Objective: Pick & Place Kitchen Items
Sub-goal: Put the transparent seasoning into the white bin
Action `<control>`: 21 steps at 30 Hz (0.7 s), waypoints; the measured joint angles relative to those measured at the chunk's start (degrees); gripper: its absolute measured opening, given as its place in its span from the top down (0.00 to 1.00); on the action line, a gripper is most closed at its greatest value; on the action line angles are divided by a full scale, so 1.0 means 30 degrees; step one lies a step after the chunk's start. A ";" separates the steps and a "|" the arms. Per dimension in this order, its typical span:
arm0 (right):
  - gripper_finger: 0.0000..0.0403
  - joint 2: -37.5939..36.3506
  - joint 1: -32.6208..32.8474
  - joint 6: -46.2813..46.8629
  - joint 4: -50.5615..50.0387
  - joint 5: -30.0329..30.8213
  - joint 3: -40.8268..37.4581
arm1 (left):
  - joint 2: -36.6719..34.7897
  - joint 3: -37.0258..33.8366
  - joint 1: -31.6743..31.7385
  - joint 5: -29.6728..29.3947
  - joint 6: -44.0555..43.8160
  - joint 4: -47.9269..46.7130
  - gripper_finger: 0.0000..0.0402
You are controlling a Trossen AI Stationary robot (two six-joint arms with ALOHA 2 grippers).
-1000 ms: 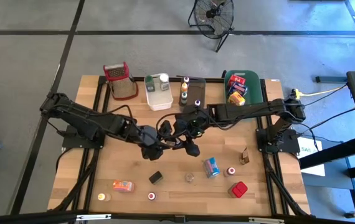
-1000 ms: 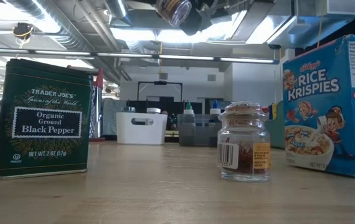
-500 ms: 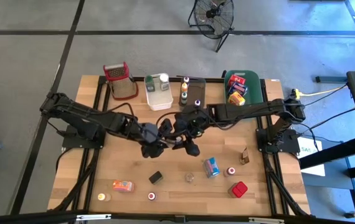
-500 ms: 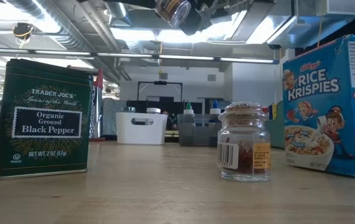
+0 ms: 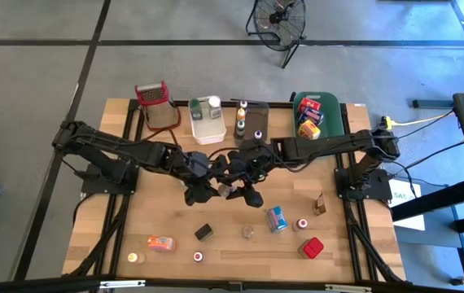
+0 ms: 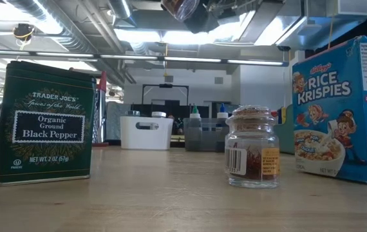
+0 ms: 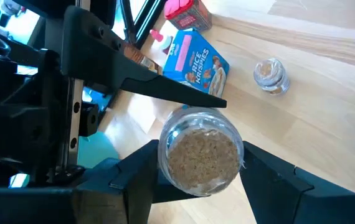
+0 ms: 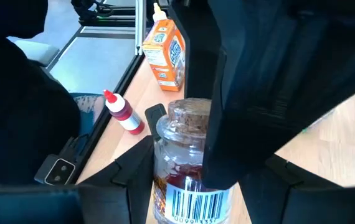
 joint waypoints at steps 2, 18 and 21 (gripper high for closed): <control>0.53 0.0000 0.0000 -0.0040 -0.0001 0.0006 0.0003 | 0.0000 -0.0004 0.0002 -0.0009 0.0000 0.0057 0.48; 0.53 -0.0004 -0.0022 -0.0224 0.0011 0.0312 0.0011 | 0.0022 -0.0026 -0.0462 -0.1890 -0.0030 0.0123 0.48; 0.53 -0.0029 -0.0022 -0.0222 0.0084 0.0310 0.0027 | 0.0036 -0.0038 -0.0742 -0.2753 -0.0353 0.0320 0.47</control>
